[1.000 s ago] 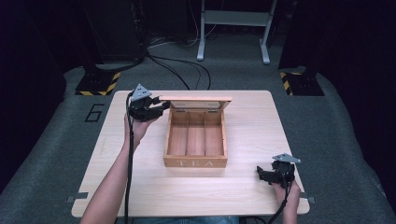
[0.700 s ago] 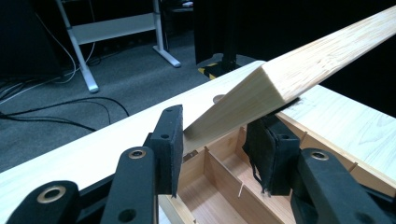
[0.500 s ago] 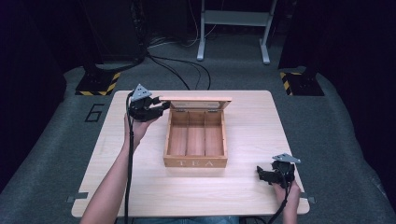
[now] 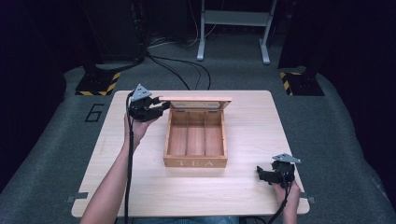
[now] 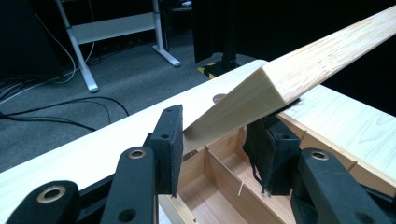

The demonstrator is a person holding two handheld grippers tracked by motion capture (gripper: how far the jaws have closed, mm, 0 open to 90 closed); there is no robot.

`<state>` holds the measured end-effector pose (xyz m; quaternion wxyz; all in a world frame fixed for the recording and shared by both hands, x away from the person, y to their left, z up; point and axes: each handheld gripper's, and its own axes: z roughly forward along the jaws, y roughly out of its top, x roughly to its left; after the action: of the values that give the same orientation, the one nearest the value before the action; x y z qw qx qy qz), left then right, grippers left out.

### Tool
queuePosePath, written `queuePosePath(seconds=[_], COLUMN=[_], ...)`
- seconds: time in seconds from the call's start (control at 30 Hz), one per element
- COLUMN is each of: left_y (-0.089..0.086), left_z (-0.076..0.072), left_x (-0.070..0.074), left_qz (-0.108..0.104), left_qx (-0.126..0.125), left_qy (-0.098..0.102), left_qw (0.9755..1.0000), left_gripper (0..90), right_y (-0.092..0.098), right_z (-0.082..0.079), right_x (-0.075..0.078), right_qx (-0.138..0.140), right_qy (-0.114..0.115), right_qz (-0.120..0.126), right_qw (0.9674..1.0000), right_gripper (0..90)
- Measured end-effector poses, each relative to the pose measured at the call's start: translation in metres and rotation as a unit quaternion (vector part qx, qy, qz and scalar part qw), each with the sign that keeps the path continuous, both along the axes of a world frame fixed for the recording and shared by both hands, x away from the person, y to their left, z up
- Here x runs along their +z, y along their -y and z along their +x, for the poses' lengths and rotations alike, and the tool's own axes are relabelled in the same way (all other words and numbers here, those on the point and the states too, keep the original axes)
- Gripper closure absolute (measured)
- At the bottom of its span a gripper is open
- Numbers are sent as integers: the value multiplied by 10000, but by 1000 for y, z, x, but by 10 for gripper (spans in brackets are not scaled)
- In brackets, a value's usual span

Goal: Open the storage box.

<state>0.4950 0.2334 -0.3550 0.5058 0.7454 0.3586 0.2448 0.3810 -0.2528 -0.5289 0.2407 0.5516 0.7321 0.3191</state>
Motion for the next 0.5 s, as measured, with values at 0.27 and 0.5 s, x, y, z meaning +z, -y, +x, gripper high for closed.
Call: queuePosePath(seconds=[0.27, 0.5], left_y=[0, 0], left_z=[0, 0], left_x=[0, 0], left_qz=[-3, 12], left_qx=[-1, -22], left_qy=[-2, -4], left_qw=[10000, 10000], left_gripper=[570, 569], right_y=[0, 0], right_z=[0, 0], right_x=[0, 0], right_qx=[1, 0], right_qy=[-4, -4], right_qz=[-1, -4], right_qw=[10000, 10000], right_gripper=[78, 78])
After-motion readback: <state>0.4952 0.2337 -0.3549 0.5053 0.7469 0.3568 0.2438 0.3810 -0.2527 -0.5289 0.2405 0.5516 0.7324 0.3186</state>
